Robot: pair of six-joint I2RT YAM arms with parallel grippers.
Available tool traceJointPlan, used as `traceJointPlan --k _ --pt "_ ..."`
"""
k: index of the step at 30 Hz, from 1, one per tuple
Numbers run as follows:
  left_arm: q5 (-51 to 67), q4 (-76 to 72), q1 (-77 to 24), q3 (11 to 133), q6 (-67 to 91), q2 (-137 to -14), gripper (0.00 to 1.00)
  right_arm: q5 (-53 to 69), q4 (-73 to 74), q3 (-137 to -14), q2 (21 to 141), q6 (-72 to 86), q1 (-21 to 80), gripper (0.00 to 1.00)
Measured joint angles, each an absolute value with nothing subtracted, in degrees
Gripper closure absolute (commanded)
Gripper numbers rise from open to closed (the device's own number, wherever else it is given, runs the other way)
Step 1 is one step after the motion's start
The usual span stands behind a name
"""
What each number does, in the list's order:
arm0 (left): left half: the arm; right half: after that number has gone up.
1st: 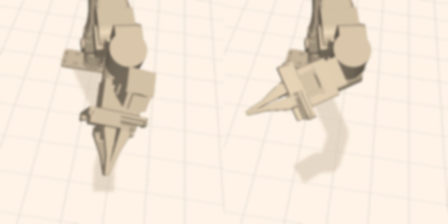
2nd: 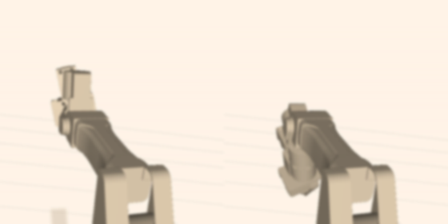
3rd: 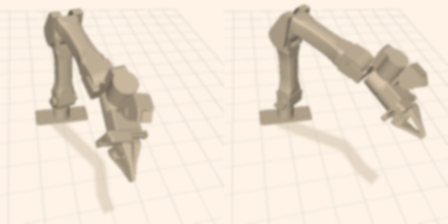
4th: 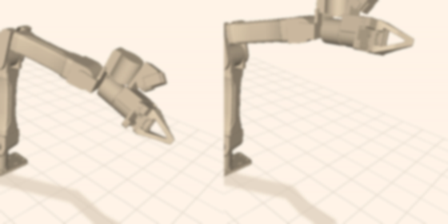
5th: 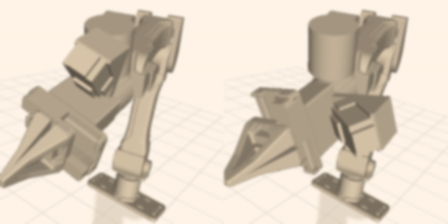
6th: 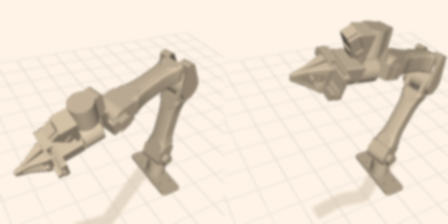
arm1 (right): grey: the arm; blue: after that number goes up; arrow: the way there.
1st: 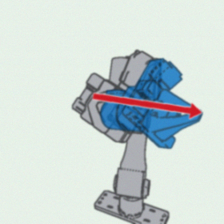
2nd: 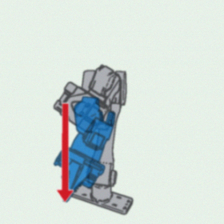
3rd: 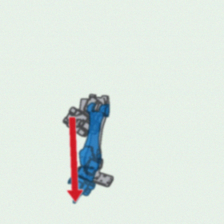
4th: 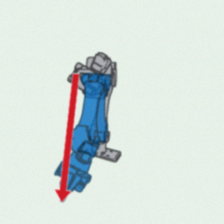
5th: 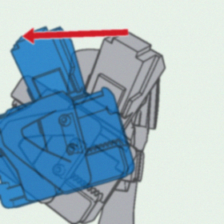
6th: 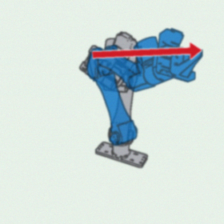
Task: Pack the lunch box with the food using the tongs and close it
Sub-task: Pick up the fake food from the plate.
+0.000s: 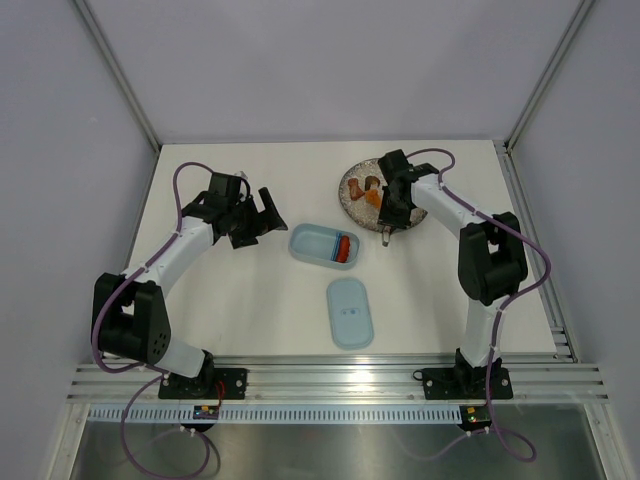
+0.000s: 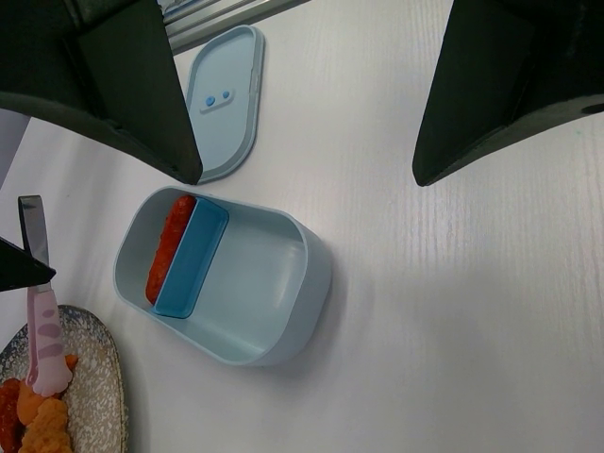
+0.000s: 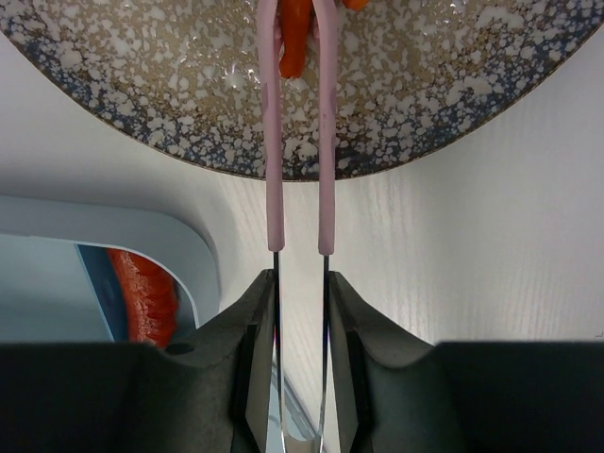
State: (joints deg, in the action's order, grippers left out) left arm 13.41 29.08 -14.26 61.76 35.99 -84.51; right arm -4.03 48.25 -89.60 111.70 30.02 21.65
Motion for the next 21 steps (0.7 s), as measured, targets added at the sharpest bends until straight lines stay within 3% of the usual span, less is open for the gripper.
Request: traceJointPlan --k 10,21 --pt "13.4 29.1 -14.3 61.8 36.0 -84.5 0.01 -4.1 48.7 -89.6 109.7 30.0 21.6 1.00" --pt "13.4 29.1 -14.3 61.8 36.0 -84.5 0.01 -5.1 49.4 -89.4 102.7 30.0 21.6 1.00"
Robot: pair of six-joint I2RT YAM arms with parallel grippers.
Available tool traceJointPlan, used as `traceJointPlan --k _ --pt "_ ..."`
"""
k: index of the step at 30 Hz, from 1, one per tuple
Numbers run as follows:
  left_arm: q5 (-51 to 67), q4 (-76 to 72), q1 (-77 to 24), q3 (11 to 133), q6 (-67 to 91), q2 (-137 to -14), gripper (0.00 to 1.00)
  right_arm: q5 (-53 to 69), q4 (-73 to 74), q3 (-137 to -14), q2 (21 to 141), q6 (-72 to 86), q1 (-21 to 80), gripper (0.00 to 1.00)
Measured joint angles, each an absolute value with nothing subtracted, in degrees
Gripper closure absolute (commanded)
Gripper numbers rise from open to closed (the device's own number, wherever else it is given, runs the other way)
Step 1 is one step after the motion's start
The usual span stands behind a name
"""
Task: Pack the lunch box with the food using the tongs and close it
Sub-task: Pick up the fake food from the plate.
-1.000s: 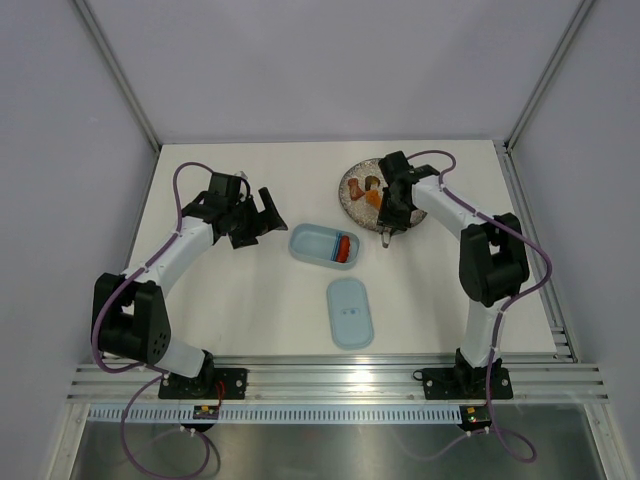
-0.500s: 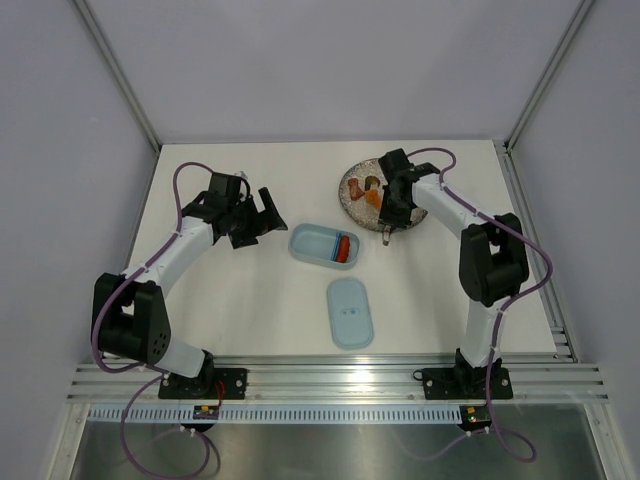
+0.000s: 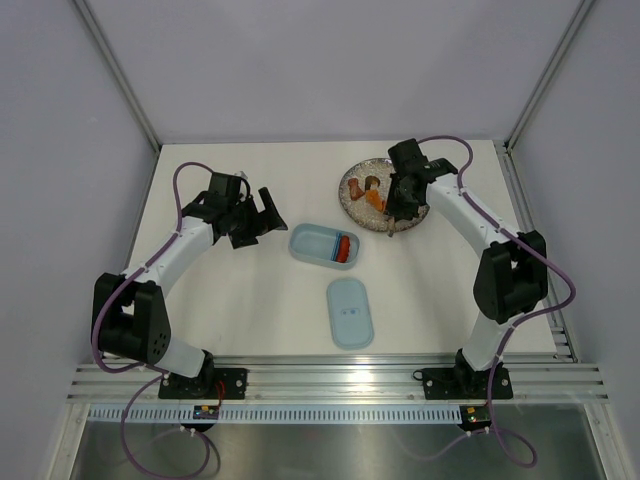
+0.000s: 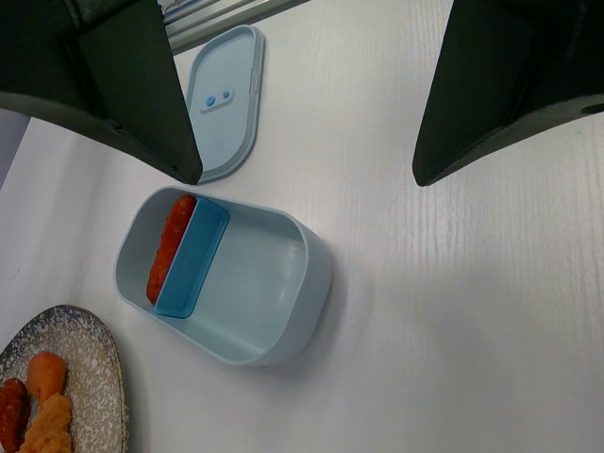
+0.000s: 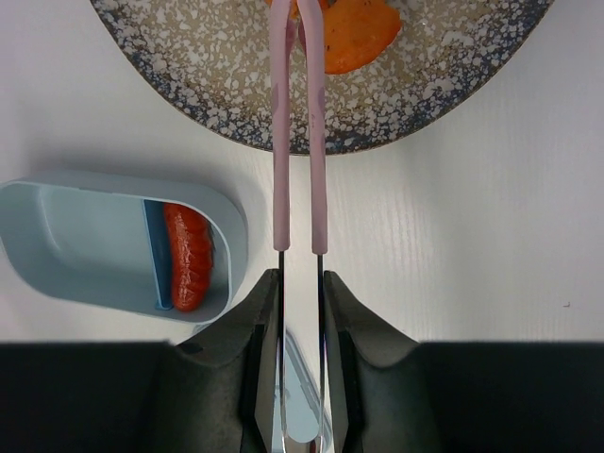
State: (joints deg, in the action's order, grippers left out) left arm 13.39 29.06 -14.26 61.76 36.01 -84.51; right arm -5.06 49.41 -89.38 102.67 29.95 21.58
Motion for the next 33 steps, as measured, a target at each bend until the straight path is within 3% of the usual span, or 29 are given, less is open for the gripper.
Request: traceJointPlan --k 9,15,33 --pt "13.4 29.1 -14.3 61.8 36.0 -84.5 0.01 -5.1 49.8 -89.3 101.6 29.7 21.6 1.00" --pt "13.4 29.1 -14.3 61.8 36.0 -84.5 0.01 -5.1 51.1 -89.1 101.8 28.4 21.6 0.79" --pt "13.4 29.1 -14.3 61.8 36.0 -84.5 0.01 -4.9 52.6 -85.3 103.1 25.6 20.6 0.63"
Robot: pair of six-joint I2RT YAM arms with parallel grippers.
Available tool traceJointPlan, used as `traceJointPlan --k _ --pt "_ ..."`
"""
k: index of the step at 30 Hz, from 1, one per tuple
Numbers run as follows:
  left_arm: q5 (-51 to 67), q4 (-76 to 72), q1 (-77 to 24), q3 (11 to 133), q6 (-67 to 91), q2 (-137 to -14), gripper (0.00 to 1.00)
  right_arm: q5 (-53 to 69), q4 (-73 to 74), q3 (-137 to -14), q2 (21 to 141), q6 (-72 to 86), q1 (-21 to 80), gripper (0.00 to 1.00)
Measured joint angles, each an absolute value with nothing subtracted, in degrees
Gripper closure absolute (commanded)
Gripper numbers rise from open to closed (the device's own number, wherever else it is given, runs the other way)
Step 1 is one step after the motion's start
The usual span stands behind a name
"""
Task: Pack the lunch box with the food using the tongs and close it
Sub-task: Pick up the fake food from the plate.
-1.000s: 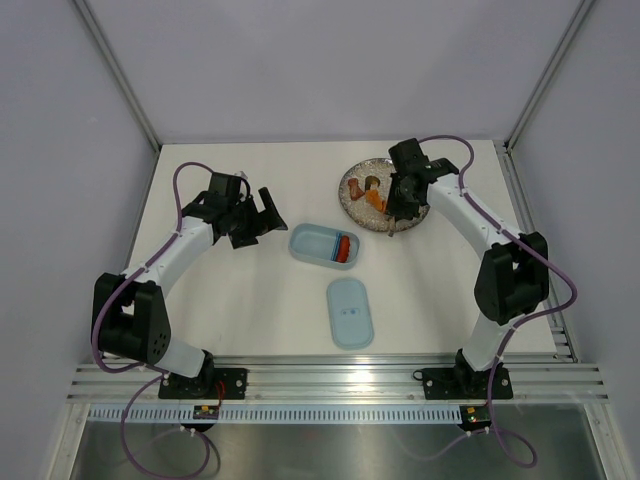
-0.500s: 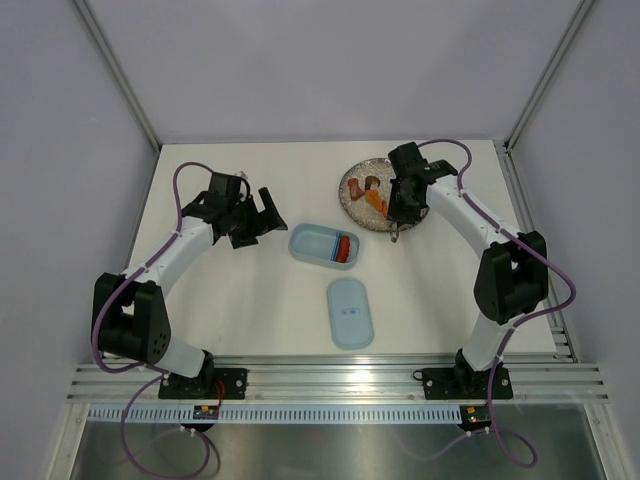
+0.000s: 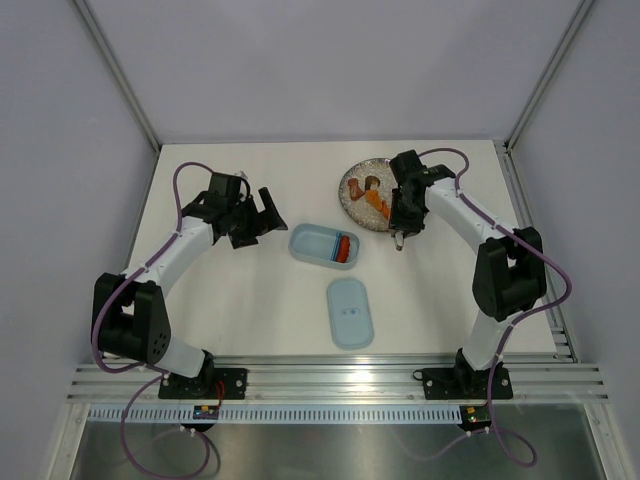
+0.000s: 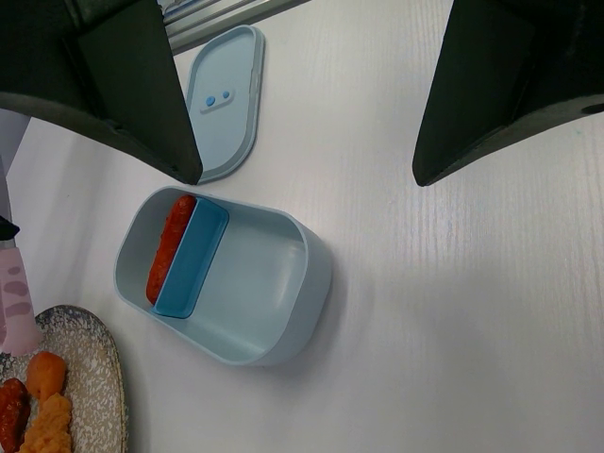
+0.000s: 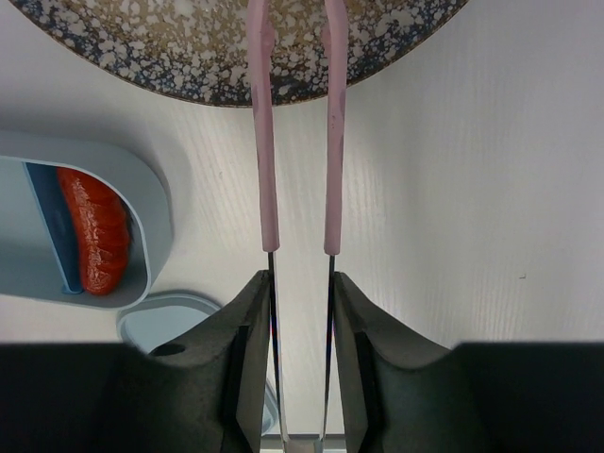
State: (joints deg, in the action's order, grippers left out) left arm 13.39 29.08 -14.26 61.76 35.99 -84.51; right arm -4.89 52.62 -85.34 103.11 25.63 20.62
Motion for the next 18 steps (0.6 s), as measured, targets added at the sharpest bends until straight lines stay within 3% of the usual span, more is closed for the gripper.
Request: traceJointPlan --k 18 --pt "13.4 29.1 -14.3 61.8 36.0 -84.5 0.01 -4.8 52.8 -85.2 107.2 23.9 20.6 0.52"
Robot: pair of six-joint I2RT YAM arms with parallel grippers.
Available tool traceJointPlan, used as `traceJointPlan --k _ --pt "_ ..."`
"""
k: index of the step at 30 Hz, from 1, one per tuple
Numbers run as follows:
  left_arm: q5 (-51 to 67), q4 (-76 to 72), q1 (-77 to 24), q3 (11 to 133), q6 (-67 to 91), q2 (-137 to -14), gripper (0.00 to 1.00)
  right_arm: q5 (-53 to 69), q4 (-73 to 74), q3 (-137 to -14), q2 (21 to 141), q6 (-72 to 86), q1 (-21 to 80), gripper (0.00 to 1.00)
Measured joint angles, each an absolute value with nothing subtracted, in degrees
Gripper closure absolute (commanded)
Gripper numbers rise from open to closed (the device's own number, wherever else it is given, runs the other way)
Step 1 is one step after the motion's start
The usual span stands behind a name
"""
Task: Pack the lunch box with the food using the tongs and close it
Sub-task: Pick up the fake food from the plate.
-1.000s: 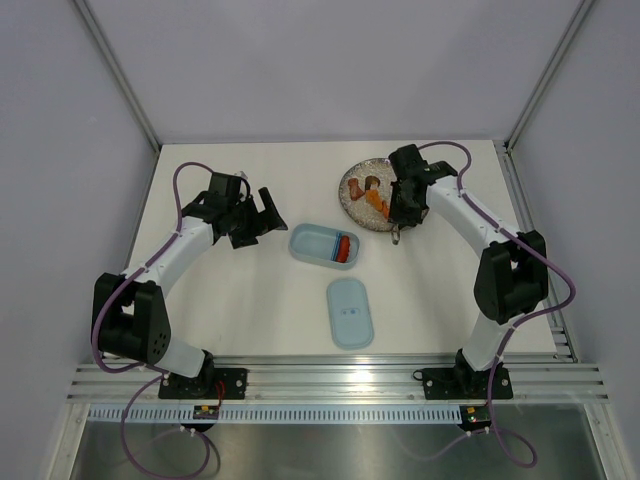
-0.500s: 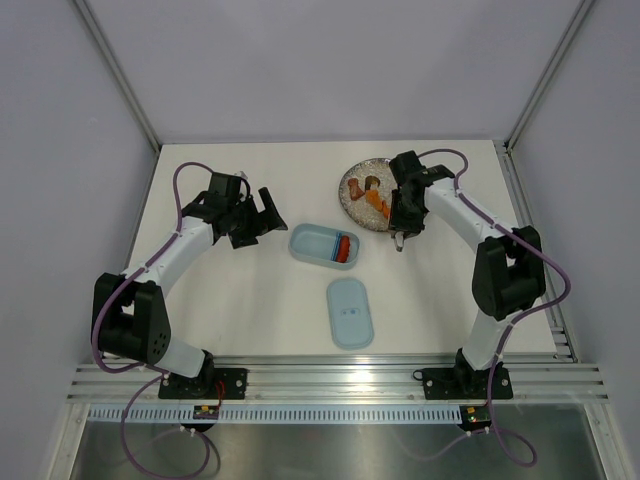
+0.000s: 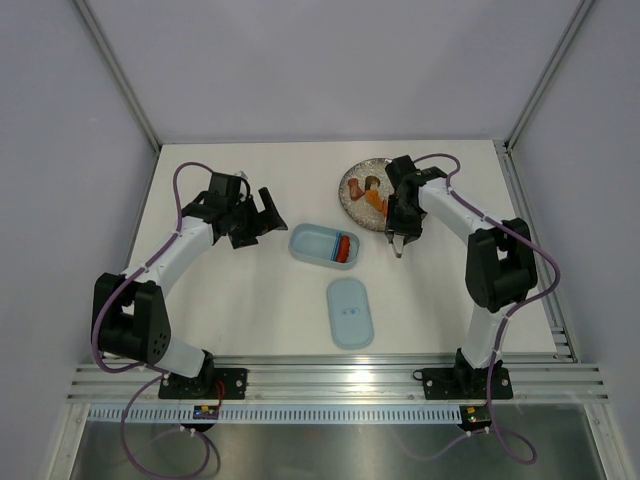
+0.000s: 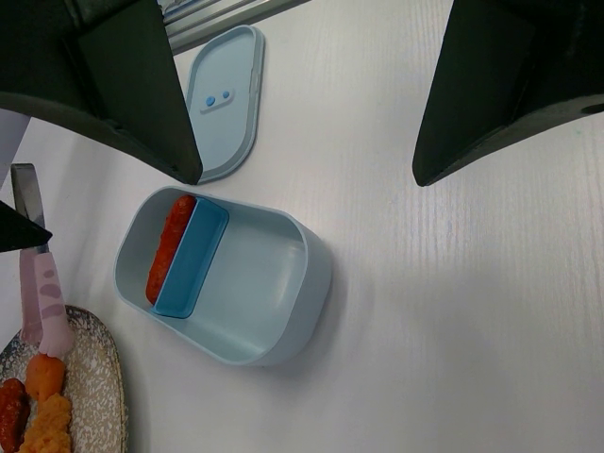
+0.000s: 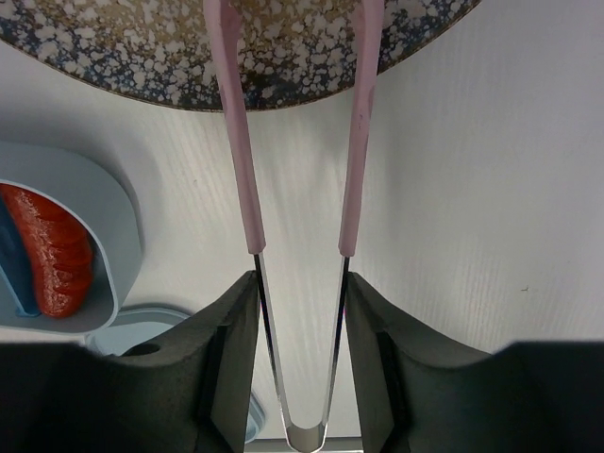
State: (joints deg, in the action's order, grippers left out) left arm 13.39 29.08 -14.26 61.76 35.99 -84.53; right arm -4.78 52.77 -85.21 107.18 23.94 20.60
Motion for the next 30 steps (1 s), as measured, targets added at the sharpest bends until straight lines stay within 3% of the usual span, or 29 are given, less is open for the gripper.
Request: traceJointPlan --k 30 --pt "13.1 29.1 -14.3 61.8 36.0 -85.4 0.01 -4.7 53.4 -93.8 114.4 22.6 19.7 0.49"
